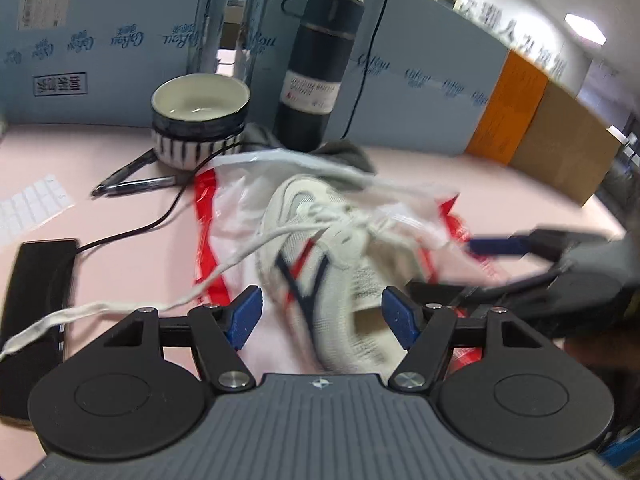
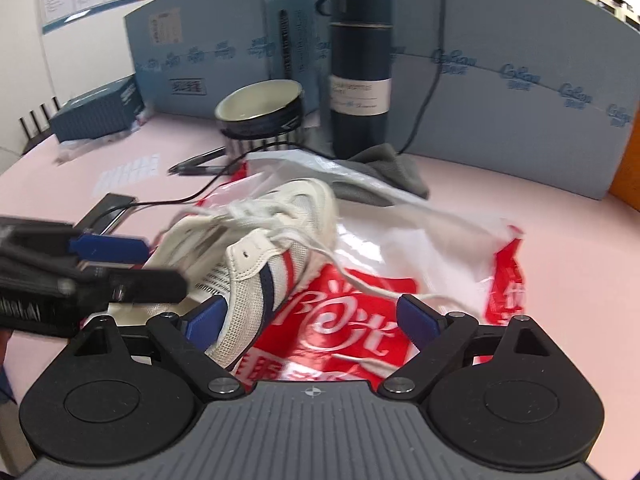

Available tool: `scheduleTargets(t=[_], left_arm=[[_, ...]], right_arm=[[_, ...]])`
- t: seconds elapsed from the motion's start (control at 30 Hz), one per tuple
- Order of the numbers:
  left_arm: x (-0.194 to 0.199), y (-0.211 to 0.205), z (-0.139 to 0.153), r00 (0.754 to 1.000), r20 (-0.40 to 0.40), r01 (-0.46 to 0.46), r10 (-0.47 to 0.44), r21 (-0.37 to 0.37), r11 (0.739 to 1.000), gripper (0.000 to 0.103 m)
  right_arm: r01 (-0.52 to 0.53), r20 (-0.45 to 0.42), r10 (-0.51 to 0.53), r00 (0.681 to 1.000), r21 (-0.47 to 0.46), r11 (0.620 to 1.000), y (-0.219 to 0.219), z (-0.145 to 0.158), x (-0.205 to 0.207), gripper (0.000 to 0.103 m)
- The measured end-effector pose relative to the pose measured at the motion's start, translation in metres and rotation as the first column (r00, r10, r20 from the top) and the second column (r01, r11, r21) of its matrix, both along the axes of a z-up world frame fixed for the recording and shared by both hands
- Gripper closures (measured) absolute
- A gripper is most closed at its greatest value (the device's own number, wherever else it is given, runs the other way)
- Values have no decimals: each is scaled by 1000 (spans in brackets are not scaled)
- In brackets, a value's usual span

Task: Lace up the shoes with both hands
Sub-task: 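Bring the left gripper back above the sneaker laces while the right gripper approaches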

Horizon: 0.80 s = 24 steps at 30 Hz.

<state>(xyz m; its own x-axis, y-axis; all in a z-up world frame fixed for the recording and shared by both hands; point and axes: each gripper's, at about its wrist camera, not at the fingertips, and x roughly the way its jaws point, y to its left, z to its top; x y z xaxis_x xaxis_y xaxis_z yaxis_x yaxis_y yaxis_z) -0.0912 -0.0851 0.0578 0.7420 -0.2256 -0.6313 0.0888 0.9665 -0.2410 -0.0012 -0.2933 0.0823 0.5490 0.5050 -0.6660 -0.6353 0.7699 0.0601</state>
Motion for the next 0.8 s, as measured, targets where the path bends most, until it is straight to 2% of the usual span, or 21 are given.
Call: scheduleTargets(t=[0.1,0.17,0.27,0.37,0.43,0.6,0.8], left_arm=[[-3,0,-4,1000,-11,-14,13,-29,999,36],[-5,-1,-5,999,-9,-31,31,-26,999,27],[-6,1,-6,998,-10,-65,65,-21,998,24],[-7,4,-6,994,-16,-107,107,-25,994,23],[-8,6,-6,992,-15,-126,126,-30,992,23],[-9,6,-3,987,-6,-159,159,-34,987,22],[-10,1,1,985,1,-175,175,-20,984,22]], right_arm=[[18,9,-19,1000,30,999,-16,7,3,10],[34,29,-36,999,58,998,-31,11,4,9],[78,41,-81,996,81,994,-56,12,6,8],[86,29,-88,996,56,995,-77,5,8,8],[42,25,-43,999,48,998,-90,0,5,8],[-122,92,118,989,33,992,-100,-4,-11,8],[-310,160,312,936,-38,950,-86,6,1,8]])
